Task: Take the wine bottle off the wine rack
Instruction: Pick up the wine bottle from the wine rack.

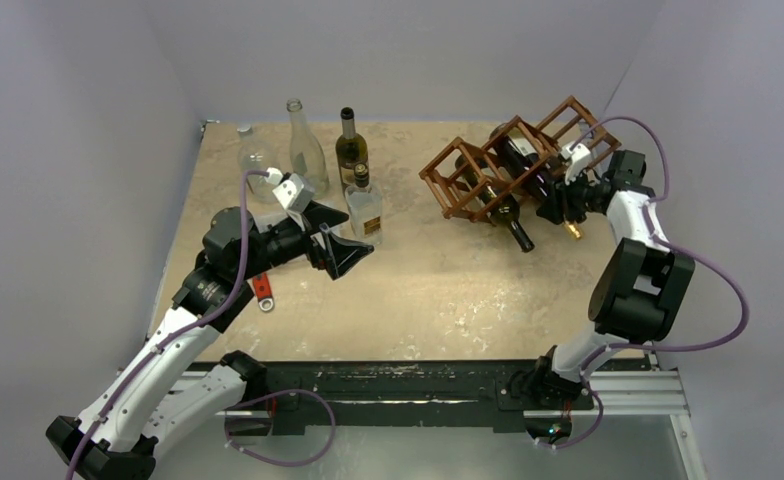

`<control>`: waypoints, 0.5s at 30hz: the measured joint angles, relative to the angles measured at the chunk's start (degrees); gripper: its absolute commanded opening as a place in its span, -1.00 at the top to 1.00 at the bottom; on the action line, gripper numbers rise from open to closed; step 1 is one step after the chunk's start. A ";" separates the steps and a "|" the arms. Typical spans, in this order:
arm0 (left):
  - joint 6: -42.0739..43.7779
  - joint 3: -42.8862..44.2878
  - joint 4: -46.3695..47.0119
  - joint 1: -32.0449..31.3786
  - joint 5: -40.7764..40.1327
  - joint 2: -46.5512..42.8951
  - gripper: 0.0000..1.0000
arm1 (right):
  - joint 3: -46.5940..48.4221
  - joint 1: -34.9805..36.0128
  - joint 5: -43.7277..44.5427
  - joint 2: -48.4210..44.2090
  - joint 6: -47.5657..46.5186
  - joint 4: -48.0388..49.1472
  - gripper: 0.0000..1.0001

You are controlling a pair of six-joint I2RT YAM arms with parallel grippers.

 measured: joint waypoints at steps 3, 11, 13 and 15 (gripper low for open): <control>0.20 0.00 0.00 0.02 0.00 0.00 -0.99 | -1.53 -0.52 0.46 -2.01 0.92 -0.44 1.00; 0.28 0.00 -0.02 0.04 0.00 0.00 -0.99 | -4.26 -1.38 0.76 -4.63 3.23 0.39 1.00; 0.28 0.00 -0.02 0.04 0.00 0.00 -0.99 | -4.61 -1.46 0.74 -4.87 3.54 0.66 1.00; 0.33 0.00 -0.02 0.04 -0.02 0.00 -0.99 | -5.14 -1.49 0.94 -5.40 3.87 0.92 1.00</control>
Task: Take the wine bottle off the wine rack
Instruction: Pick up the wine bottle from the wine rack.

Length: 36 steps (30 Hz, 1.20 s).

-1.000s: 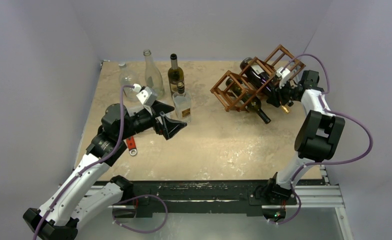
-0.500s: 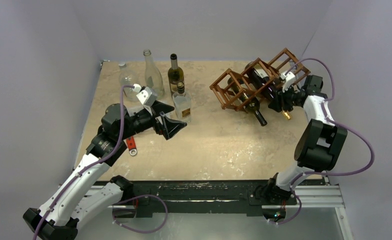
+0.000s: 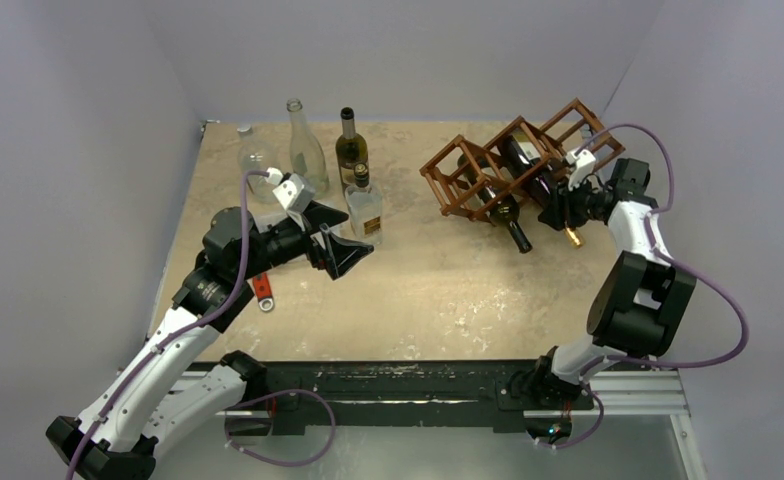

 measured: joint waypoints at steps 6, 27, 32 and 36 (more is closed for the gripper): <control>0.33 0.00 0.00 0.00 0.02 0.00 -0.99 | -1.95 0.00 1.31 -2.47 2.40 0.39 1.00; 0.35 0.00 0.00 0.00 0.00 -0.02 -0.99 | -11.96 -0.17 6.80 -15.52 15.82 7.17 1.00; 0.35 0.00 0.00 0.00 0.00 -0.02 -0.99 | -12.90 -0.17 7.23 -17.79 16.81 8.07 1.00; 0.35 0.00 -0.02 0.00 0.00 -0.04 -0.99 | -14.12 -0.17 7.43 -19.69 17.62 9.55 1.00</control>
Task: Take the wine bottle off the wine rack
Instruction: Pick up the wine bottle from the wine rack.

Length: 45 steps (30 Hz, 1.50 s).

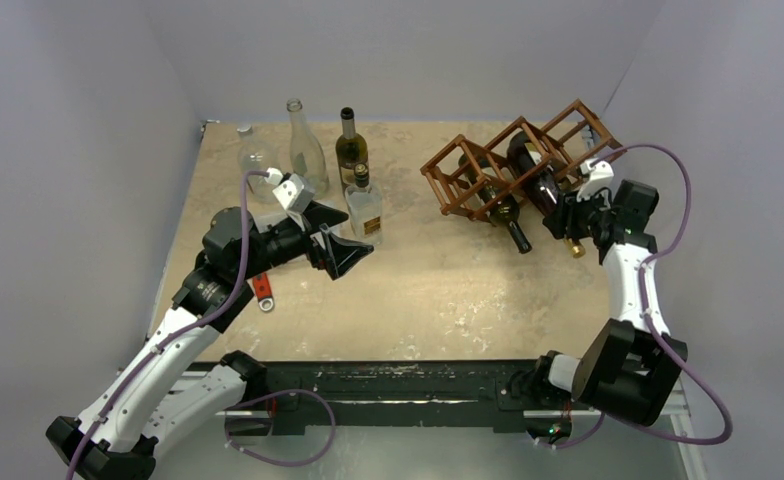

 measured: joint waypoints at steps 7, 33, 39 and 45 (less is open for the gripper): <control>0.00 0.00 0.00 0.00 0.00 -0.02 -0.99 | -2.95 -0.11 0.81 -4.42 1.25 1.11 1.00; 0.02 0.00 0.02 0.00 0.00 -0.02 -0.99 | -5.81 -0.46 -0.92 -0.31 -0.50 9.66 1.00; 0.02 0.00 0.02 0.00 0.00 -0.02 -0.99 | -5.03 -0.50 -2.19 2.64 -1.03 11.15 1.00; 0.02 -0.02 0.02 0.00 0.00 0.07 -0.99 | -2.67 -0.52 -3.48 6.82 -2.67 10.51 0.93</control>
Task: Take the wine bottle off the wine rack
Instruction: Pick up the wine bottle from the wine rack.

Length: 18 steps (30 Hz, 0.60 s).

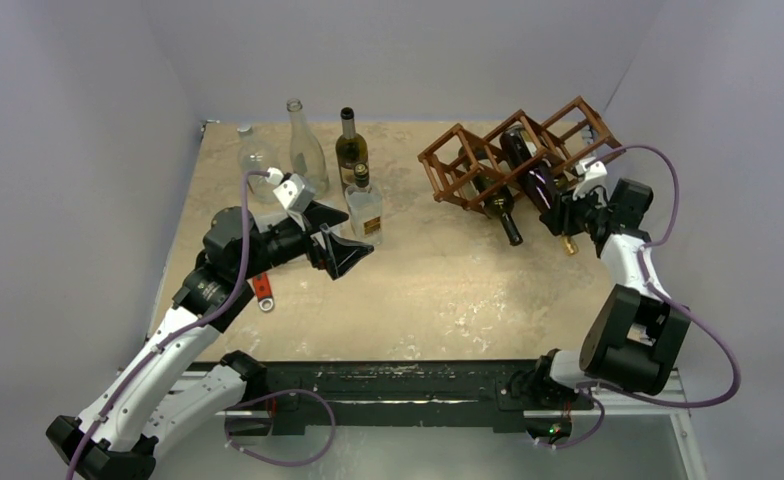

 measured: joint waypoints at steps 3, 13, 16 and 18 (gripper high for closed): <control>0.00 0.00 0.00 0.00 0.00 0.15 -0.99 | 1.27 0.07 -0.28 2.36 -1.09 -0.09 0.87; 0.00 0.00 0.00 0.00 0.00 0.68 -0.99 | 2.14 0.11 -0.50 3.82 -2.89 -0.63 0.52; 0.00 0.00 0.00 0.00 0.00 0.76 -0.99 | 2.40 0.11 -0.61 4.28 -3.30 -0.81 0.65; 0.00 0.00 0.00 0.00 0.00 0.79 -0.99 | 2.45 0.11 -0.63 4.42 -3.41 -0.81 1.00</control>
